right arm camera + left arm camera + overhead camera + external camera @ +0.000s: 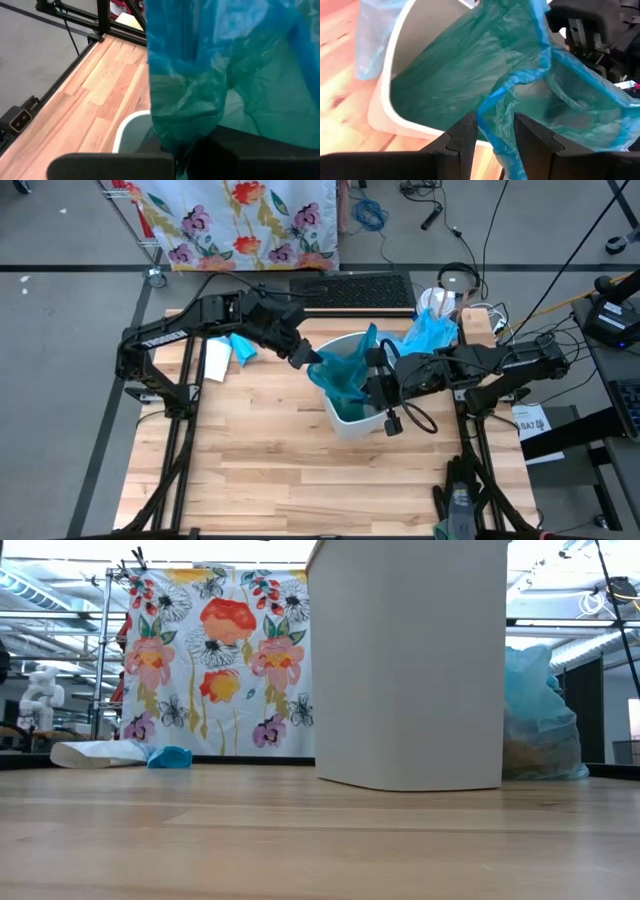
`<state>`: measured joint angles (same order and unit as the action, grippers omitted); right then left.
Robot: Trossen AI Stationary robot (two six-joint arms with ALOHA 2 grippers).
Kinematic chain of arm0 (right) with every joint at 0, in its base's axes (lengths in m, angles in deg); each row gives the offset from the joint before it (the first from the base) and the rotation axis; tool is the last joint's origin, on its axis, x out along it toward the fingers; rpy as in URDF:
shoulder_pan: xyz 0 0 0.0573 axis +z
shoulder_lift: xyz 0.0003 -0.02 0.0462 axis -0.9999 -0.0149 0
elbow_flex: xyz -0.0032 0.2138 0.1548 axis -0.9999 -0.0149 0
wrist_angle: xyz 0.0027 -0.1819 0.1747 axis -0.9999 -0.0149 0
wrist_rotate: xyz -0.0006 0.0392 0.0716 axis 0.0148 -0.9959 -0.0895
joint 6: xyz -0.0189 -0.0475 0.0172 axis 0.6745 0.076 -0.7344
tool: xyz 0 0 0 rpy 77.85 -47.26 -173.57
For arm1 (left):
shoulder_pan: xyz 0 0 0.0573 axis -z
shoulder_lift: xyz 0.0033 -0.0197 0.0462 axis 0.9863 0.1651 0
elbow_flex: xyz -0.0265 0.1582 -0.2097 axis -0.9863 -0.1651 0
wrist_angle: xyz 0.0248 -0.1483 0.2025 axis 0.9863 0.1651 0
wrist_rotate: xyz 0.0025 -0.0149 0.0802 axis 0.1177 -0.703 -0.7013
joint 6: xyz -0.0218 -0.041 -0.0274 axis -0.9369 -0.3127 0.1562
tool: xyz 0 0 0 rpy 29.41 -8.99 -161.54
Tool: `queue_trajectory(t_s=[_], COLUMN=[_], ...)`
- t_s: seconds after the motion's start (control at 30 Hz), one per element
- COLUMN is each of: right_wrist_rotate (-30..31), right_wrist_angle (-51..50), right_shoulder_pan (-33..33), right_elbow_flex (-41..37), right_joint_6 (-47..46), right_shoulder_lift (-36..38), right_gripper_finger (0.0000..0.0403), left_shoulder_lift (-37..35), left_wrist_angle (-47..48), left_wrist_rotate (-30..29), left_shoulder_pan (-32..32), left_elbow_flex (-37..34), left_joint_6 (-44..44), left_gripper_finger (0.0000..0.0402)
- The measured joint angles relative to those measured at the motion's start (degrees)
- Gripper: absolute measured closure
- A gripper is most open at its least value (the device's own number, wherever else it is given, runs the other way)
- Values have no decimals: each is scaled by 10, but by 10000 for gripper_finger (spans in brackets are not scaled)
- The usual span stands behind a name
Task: Place trash/remove bag and relplace
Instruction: Put the blue trash bag into the trash bin
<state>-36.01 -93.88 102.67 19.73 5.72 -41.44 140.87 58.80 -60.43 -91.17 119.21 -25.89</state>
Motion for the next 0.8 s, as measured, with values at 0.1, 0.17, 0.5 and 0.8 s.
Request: queue_trajectory(t_s=[0.1,0.17,0.5,0.8], right_wrist_rotate=[0,0,25,28], right_wrist_angle=[4,6,12,41], right_shoulder_pan=[0,0,0,0], right_elbow_flex=[0,0,0,0], right_joint_6=[-5,-6,-6,-6], right_shoulder_lift=[0,0,0,0], right_gripper_finger=[403,403,403,403], left_shoulder_lift=[3,3,4,5], left_wrist_angle=[-27,-49,-62,-22], left_wrist_rotate=[0,0,-3,-3], left_shoulder_pan=[0,-3,-11,-12], left_elbow_flex=[0,0,0,0], left_joint_6=[-1,7,32,75], left_gripper_finger=[270,270,261,260])
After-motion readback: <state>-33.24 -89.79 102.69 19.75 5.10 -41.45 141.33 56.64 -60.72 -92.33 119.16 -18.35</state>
